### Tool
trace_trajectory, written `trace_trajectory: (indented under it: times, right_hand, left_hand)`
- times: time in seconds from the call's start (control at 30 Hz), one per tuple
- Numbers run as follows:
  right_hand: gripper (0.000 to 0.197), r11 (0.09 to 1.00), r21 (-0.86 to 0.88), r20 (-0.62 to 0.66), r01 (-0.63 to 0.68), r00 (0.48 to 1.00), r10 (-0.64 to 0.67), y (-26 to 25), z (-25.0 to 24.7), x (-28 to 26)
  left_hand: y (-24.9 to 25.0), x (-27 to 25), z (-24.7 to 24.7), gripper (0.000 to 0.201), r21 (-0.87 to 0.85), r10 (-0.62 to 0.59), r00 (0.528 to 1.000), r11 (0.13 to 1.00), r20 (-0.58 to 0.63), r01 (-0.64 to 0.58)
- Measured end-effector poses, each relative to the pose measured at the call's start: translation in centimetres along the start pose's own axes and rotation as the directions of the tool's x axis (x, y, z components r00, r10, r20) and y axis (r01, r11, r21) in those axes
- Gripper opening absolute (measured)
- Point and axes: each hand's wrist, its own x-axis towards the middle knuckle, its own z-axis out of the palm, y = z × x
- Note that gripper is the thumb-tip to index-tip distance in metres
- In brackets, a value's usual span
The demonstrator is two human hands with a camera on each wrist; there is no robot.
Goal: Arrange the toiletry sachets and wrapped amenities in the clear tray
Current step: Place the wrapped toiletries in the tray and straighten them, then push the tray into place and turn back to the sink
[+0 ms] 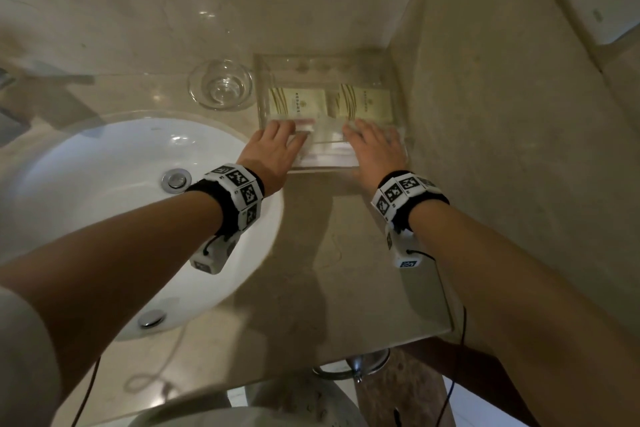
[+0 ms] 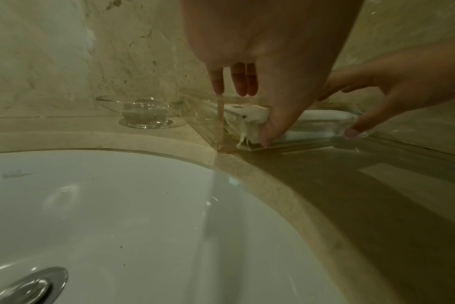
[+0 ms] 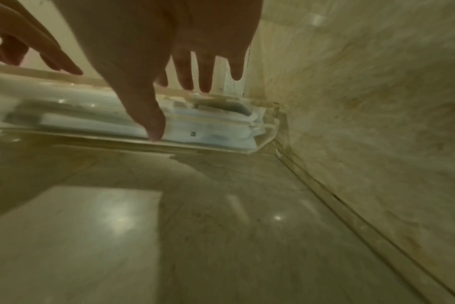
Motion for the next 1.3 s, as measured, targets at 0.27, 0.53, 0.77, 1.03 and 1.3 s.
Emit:
trace_trajectory:
  times: [0.27,0.53,0.77,1.03,1.3]
  right_hand:
    - [0.058,0.995,-0.092,-0.157,0.032,0.987,-0.046,-0.2,0.0,1.7]
    - [0.051,0.993,-0.104,-0.194,0.055,0.978,-0.075,-0.2,-0.2,3.1]
    - [0.049,0.994,-0.059,-0.329,0.092,0.938,-0.107,-0.8,0.1,4.0]
    - [0.051,0.997,-0.071,-0.275,0.020,0.961,-0.039,-1.6,-1.0,3.8]
    - [0.080,0.999,0.028,0.142,-0.027,0.990,0.022,-4.7,-5.6,4.6]
  left_hand:
    - [-0.5,1.6,0.0,0.068,0.002,-0.013,0.998,1.000,-0.063,0.013]
    - [-0.8,2.7,-0.1,0.065,-0.043,-0.033,0.995,0.999,-0.091,0.029]
    - [-1.0,3.7,0.0,0.064,-0.087,-0.049,0.996,0.995,-0.070,0.043]
    - [-2.2,2.9,-0.2,0.053,-0.213,-0.025,0.998,0.977,-0.064,0.011]
    - [-8.4,-0.6,-1.4,0.044,-0.457,-0.316,0.949,0.844,-0.005,0.279]
